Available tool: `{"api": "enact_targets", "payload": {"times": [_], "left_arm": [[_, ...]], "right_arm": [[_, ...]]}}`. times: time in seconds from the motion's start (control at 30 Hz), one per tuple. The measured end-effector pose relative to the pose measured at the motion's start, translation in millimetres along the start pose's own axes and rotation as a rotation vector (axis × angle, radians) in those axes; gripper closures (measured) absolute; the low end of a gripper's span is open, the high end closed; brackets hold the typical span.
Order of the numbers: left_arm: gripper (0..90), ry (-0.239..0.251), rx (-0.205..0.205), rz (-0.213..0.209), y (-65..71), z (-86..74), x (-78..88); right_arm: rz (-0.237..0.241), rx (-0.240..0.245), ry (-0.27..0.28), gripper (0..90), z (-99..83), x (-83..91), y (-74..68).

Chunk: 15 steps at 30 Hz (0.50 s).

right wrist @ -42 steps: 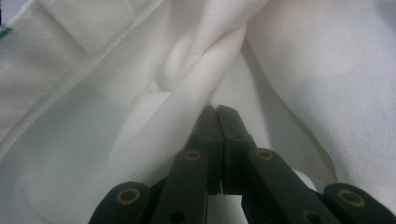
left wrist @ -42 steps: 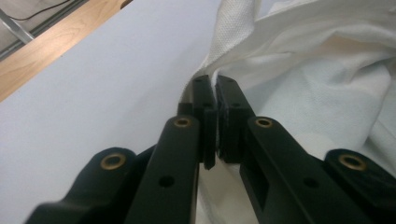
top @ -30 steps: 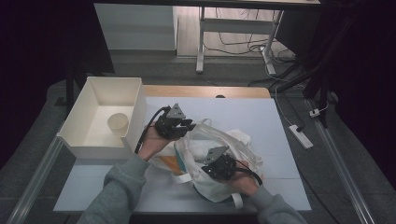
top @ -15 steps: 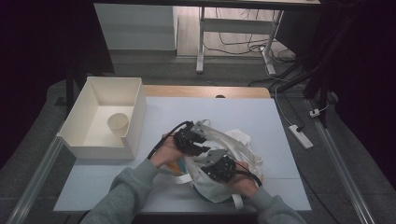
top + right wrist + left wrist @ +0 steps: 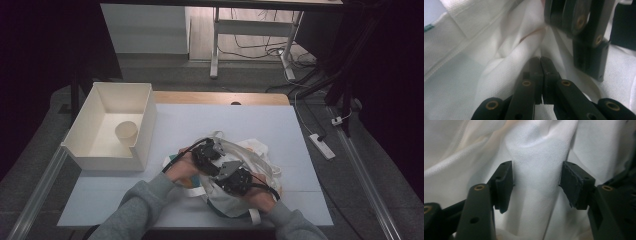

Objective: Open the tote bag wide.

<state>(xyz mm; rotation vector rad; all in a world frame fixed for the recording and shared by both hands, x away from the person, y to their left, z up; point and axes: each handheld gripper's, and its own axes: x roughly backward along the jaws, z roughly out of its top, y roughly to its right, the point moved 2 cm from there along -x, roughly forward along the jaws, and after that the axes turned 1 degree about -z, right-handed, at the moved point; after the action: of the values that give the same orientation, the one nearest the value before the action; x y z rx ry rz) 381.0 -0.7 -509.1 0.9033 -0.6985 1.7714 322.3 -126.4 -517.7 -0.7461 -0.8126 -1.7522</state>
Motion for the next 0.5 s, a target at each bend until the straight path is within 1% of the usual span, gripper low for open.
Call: {"api": "enact_targets", "payload": {"times": [0.03, 0.07, 0.13, 0.2, 0.23, 0.27, 0.33, 0.37, 0.43, 0.47, 0.5], "left_arm": [[47.2, 0.000, -0.003, 0.009, 0.1, -0.2, -1.2], [52.5, 0.002, -0.004, 0.017, -0.2, -0.4, -2.3], [65.1, 0.012, 0.002, 0.020, -2.0, -0.7, -3.2], [76.7, 0.037, 0.018, 0.037, -3.7, 0.0, -2.6], [81.9, 0.052, 0.031, 0.055, -4.9, 0.4, -1.2], [84.0, 0.072, 0.047, 0.068, -6.0, 1.0, 0.2], [85.3, 0.097, 0.064, 0.094, -8.0, 1.9, 3.8], [85.7, 0.108, 0.069, 0.111, -9.4, 2.3, 6.3], [86.0, 0.123, 0.085, 0.134, -12.9, 2.8, 11.1], [86.1, 0.131, 0.096, 0.151, -14.7, 2.6, 13.2], [86.2, 0.131, 0.105, 0.159, -16.7, 2.3, 14.5]], "right_arm": [[-0.001, 0.001, -0.001, 88.9, 0.0, 0.0, 0.0], [-0.002, 0.002, 0.000, 88.9, 0.1, 0.0, 0.0], [-0.006, 0.005, -0.001, 88.9, 0.4, 0.1, -0.3], [-0.015, 0.009, -0.003, 88.9, 1.1, 0.7, -1.3], [-0.020, 0.016, -0.004, 88.9, 1.6, 1.0, -1.9], [-0.026, 0.020, -0.007, 89.0, 2.4, 1.8, -3.0], [-0.048, 0.032, -0.017, 89.2, 4.8, 5.2, -4.7], [-0.050, 0.023, -0.013, 89.3, 6.2, 7.2, -5.6], [-0.049, 0.015, -0.003, 89.4, 8.9, 11.7, -6.4], [-0.042, 0.008, 0.004, 89.5, 10.0, 13.5, -6.9], [-0.034, 0.003, 0.007, 89.5, 10.9, 14.8, -7.7]]}}
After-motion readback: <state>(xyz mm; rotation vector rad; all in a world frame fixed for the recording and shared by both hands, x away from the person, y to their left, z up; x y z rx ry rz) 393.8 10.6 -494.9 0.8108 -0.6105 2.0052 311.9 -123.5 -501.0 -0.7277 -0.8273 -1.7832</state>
